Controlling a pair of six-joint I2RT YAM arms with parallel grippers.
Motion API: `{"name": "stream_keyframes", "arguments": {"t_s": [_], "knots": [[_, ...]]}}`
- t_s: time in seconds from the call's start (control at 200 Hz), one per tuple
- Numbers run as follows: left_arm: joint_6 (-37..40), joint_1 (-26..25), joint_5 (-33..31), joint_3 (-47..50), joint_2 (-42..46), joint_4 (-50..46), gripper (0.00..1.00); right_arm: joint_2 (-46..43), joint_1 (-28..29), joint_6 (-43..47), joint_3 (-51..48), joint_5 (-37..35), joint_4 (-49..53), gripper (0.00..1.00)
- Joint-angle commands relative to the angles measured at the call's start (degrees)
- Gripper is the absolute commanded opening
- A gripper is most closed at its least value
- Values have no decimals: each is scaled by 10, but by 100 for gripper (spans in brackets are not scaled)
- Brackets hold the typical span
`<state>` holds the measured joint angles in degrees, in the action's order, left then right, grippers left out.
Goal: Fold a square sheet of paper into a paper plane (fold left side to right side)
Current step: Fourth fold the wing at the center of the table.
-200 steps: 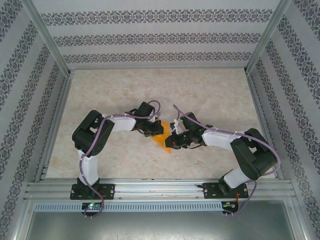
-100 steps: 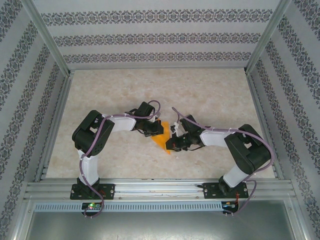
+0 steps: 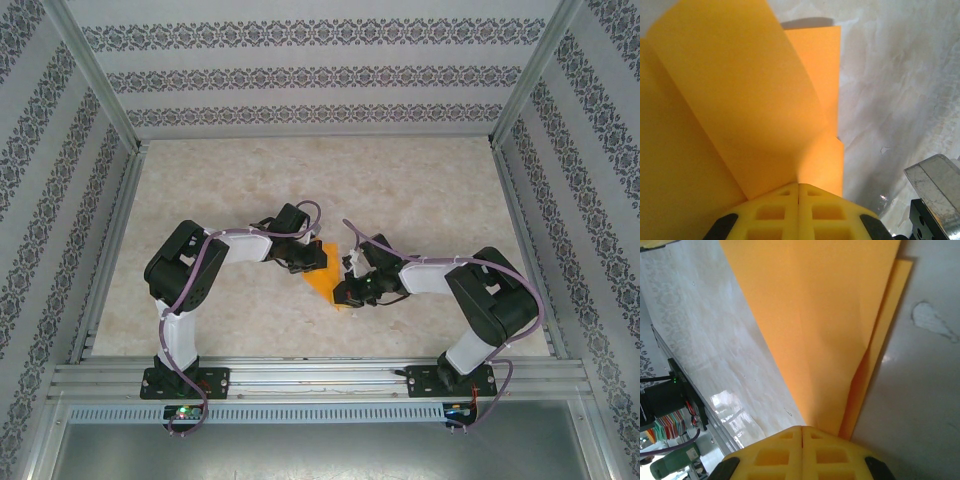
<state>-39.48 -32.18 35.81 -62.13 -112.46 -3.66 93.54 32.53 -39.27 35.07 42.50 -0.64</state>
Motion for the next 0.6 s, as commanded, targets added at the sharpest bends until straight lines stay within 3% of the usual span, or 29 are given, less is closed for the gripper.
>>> {"name": "stream_keyframes", "arguments": {"t_s": [0.0,0.595], "knots": [[14,-3,-46,5,-29,-43,0,0,6,6,-11,-14,10,0],[15,-2,-48,4,-29,-46,0,4,8,20,-8,-19,33,0]]}}
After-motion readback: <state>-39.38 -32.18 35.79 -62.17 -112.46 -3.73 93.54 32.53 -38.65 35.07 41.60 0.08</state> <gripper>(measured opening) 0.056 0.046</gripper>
